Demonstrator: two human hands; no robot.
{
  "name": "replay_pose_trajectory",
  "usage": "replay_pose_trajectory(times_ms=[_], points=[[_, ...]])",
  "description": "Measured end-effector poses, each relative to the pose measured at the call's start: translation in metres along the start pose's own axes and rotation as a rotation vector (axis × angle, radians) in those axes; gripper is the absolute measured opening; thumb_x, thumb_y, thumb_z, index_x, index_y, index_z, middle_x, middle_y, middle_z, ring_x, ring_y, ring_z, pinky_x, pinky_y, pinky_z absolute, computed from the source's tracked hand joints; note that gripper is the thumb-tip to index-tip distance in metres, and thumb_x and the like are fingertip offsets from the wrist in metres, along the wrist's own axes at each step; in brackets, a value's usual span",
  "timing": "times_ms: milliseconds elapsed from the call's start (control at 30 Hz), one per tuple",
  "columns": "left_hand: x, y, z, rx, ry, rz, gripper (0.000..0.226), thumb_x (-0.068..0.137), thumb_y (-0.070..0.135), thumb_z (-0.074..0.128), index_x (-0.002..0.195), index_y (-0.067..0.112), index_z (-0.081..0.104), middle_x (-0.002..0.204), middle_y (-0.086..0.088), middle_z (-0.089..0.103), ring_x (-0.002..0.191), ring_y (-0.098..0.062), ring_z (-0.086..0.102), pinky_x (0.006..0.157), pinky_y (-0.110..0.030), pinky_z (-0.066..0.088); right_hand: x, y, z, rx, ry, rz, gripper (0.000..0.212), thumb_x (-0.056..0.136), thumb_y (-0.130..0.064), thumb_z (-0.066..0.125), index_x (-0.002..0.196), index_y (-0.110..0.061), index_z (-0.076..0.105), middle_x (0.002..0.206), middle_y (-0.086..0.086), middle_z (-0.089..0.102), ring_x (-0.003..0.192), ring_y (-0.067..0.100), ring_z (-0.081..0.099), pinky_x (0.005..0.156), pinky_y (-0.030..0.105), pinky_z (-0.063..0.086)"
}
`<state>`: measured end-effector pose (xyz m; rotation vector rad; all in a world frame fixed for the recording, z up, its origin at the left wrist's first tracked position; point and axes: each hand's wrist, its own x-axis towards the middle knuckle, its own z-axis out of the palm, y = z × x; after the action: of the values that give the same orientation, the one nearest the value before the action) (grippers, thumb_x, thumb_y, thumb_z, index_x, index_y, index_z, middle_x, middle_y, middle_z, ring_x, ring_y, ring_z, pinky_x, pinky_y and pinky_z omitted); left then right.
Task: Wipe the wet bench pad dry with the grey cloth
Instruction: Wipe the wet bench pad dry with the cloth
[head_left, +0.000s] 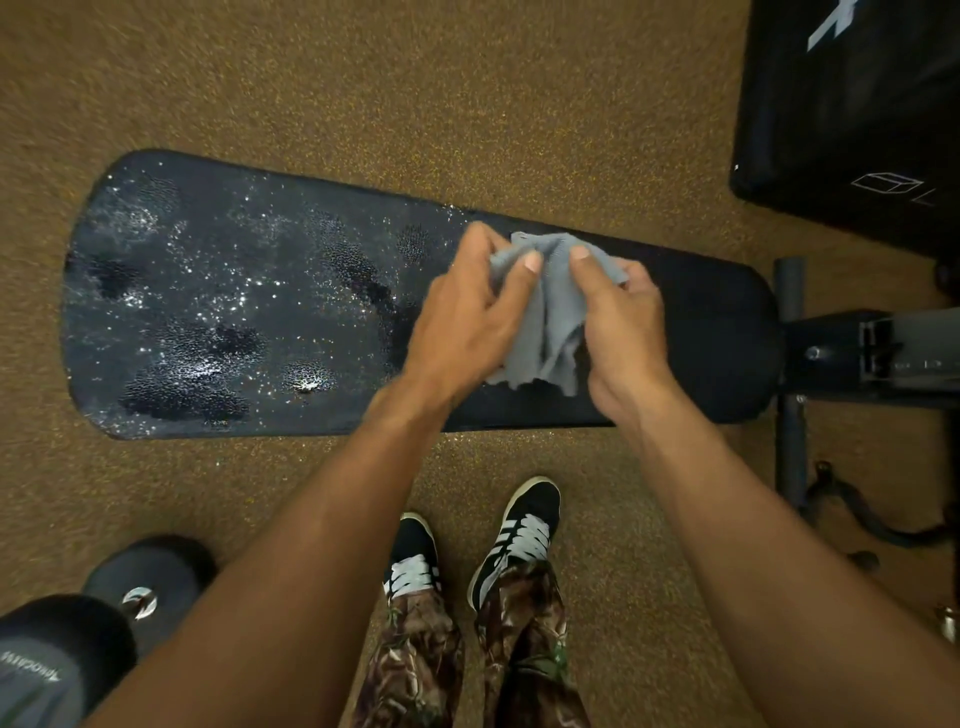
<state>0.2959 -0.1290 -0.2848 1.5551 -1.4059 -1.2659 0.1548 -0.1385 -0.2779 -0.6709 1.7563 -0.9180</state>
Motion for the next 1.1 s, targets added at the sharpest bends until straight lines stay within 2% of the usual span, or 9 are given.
replay_pose_trajectory(times_ms=[100,167,233,400,533,667,933,1033,1100], points=[[-0.007,0.016,0.010,0.080,-0.107,0.012,0.027,0.088,0.051,0.044,0.099,0.029,0.056,0.082,0.003,0.067,0.084,-0.030,0.065,0.073,-0.045,0.053,-0.010,0.003,0.003,0.337,-0.224,0.072,0.052,0.091,-0.037,0.069,0.125,0.001,0.061,0.105,0.017,0.071,0.091,0.026,0.071,0.072,0.038,0.060],[-0.006,0.014,0.009,0.057,-0.155,0.021,0.025,0.081,0.047,0.038,0.086,0.038,0.061,0.073,0.003,0.064,0.082,-0.034,0.065,0.071,-0.051,0.055,-0.008,0.008,0.000,0.350,-0.260,0.080,0.068,0.079,-0.034,0.076,0.129,0.007,0.054,0.097,0.014,0.069,0.081,0.022,0.071,0.063,0.030,0.057],[-0.004,0.004,0.008,-0.032,-0.163,-0.018,0.039,0.081,0.037,0.038,0.102,0.047,0.069,0.082,0.001,0.073,0.086,-0.027,0.070,0.074,-0.050,0.060,-0.004,0.010,0.000,0.267,-0.270,0.074,0.075,0.070,-0.033,0.082,0.127,0.008,0.053,0.093,0.015,0.068,0.073,0.021,0.071,0.058,0.028,0.056],[0.012,-0.017,0.004,-0.093,0.143,-0.103,0.036,0.088,0.036,0.055,0.124,0.034,0.062,0.117,0.012,0.068,0.087,0.008,0.064,0.084,-0.033,0.055,0.008,0.001,-0.006,0.341,-0.285,0.160,0.029,0.096,-0.006,0.058,0.122,0.006,0.059,0.112,0.023,0.070,0.100,0.035,0.070,0.092,0.051,0.056],[0.032,-0.019,-0.007,-0.425,-0.112,-0.336,0.037,0.094,0.051,0.067,0.116,0.020,0.070,0.109,0.006,0.072,0.096,-0.005,0.068,0.083,-0.025,0.051,0.009,-0.005,-0.012,0.517,-0.407,0.276,0.058,0.085,-0.018,0.055,0.136,0.010,0.049,0.138,0.032,0.052,0.128,0.044,0.052,0.107,0.059,0.042],[0.037,-0.015,0.003,-0.448,-0.086,-0.139,0.023,0.103,0.037,0.059,0.085,0.022,0.063,0.087,-0.001,0.063,0.080,-0.013,0.056,0.073,-0.035,0.046,0.000,0.006,-0.011,0.673,-0.582,0.348,0.077,0.091,-0.054,0.049,0.147,0.000,0.041,0.150,0.029,0.040,0.138,0.043,0.040,0.115,0.056,0.032],[0.045,-0.014,0.007,0.345,0.069,-0.052,0.022,0.104,0.050,0.044,0.113,0.030,0.049,0.069,0.009,0.056,0.073,-0.025,0.061,0.065,-0.037,0.037,0.001,0.013,0.005,0.530,-0.214,0.427,0.033,0.093,-0.023,0.063,0.118,-0.002,0.066,0.112,0.018,0.072,0.097,0.030,0.070,0.083,0.044,0.059],[0.049,-0.023,0.002,0.613,0.152,0.014,0.032,0.106,0.051,0.039,0.123,0.027,0.051,0.094,-0.001,0.071,0.091,-0.036,0.065,0.067,-0.038,0.036,0.017,-0.006,0.000,0.405,-0.011,0.228,0.013,0.099,-0.018,0.058,0.097,-0.008,0.067,0.087,0.009,0.075,0.078,0.025,0.072,0.073,0.042,0.056],[0.050,-0.036,-0.001,0.718,0.222,0.142,0.031,0.106,0.043,0.039,0.120,0.024,0.059,0.108,-0.003,0.072,0.101,-0.035,0.063,0.072,-0.041,0.044,0.029,-0.021,-0.005,0.225,-0.018,0.002,0.012,0.102,-0.022,0.053,0.110,-0.022,0.062,0.104,0.001,0.073,0.097,0.021,0.071,0.085,0.044,0.058]])
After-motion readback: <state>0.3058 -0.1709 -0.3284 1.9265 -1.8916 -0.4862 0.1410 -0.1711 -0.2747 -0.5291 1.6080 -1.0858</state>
